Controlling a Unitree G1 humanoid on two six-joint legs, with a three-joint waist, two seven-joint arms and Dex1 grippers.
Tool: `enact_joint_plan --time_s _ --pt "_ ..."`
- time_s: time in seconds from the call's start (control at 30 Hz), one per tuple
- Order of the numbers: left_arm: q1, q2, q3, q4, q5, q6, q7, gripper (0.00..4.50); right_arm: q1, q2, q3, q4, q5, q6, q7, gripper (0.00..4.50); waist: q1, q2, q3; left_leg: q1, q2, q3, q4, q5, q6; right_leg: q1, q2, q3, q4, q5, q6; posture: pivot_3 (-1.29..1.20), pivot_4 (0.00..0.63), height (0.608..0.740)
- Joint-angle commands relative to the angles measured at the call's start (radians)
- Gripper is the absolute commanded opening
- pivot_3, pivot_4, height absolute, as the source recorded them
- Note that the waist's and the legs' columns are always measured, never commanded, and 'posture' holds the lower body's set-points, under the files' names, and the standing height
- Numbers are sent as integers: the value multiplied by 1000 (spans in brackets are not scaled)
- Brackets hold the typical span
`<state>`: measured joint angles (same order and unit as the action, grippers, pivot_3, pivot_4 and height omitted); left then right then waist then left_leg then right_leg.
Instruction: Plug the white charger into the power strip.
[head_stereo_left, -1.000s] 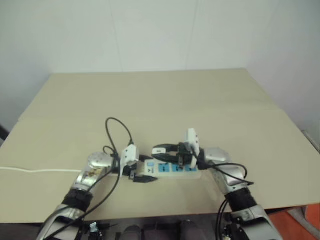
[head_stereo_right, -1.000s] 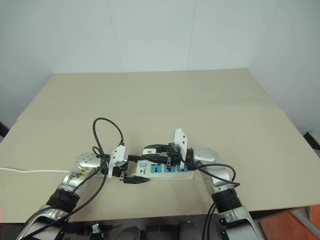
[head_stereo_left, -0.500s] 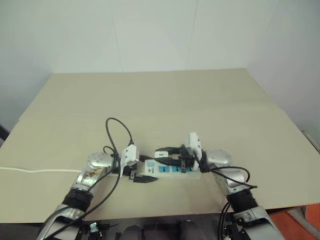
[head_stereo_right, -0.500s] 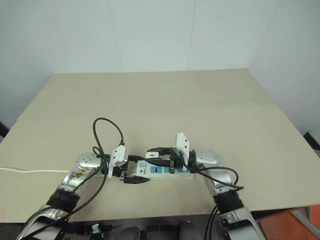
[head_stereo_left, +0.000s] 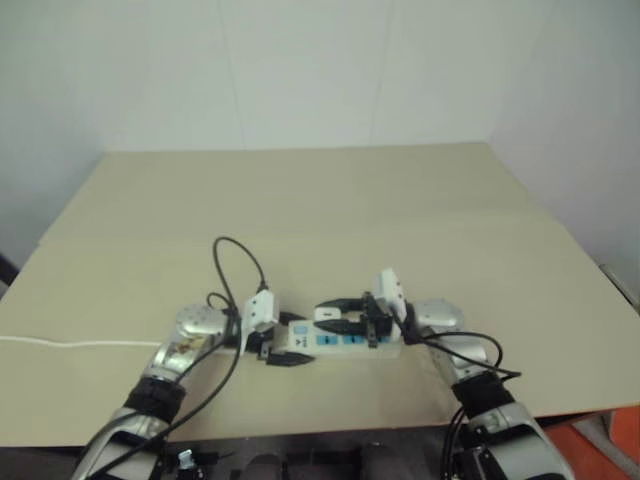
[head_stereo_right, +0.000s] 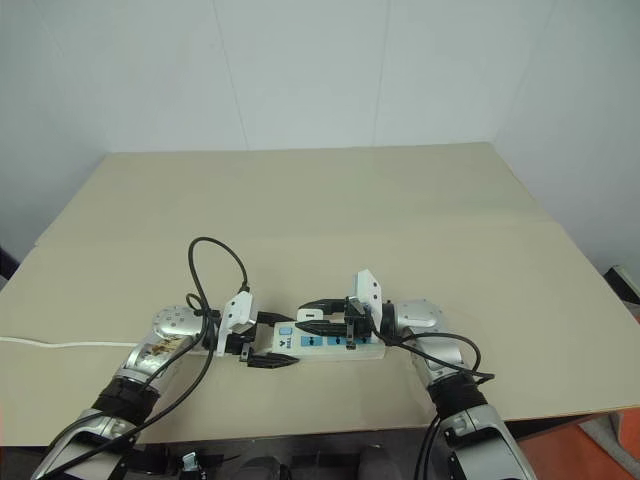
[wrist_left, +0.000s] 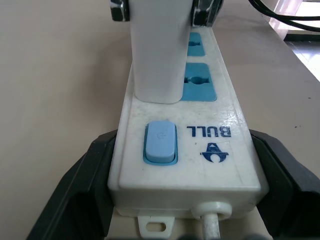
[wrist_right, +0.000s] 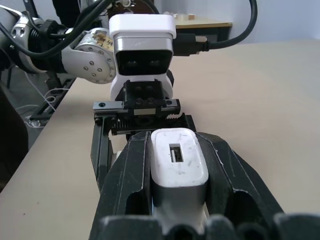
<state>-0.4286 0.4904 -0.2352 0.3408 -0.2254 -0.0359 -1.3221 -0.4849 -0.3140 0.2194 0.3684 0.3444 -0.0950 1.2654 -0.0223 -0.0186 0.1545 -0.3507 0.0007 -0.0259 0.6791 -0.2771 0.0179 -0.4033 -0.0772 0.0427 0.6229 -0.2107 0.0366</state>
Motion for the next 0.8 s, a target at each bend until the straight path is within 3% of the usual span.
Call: enact_joint_plan --time_s 0.03,0.43,0.73,0.77,0.8 --pt "21 66 26 -13 20 15 0 3310 73 -86 29 141 -101 18 21 1127 -1 -2 -2 0 0 0 0 0 0 0 0 0 0 0 0 0 150 740" --pt "8 50 19 -8 21 18 14 3310 27 -78 76 102 -109 23 20 1127 -8 -6 -5 1 0 0 -1 0 0 0 0 0 1 -1 -1 0 150 740" --pt "12 44 12 -18 16 26 21 3310 30 -72 93 92 -125 50 18 4194 -12 -11 -8 2 1 0 -1 0 0 1 0 0 0 -1 -1 0 150 740" --pt "13 44 12 -21 16 28 22 3310 30 -70 93 92 -127 50 15 4480 -12 -12 -8 2 1 0 -1 0 0 1 0 0 0 -1 -1 0 150 740" --pt "15 44 12 -25 15 34 24 3310 29 -69 93 93 -128 52 14 4480 -13 -13 -9 2 1 0 -1 0 0 1 0 0 0 -1 -1 0 150 740"
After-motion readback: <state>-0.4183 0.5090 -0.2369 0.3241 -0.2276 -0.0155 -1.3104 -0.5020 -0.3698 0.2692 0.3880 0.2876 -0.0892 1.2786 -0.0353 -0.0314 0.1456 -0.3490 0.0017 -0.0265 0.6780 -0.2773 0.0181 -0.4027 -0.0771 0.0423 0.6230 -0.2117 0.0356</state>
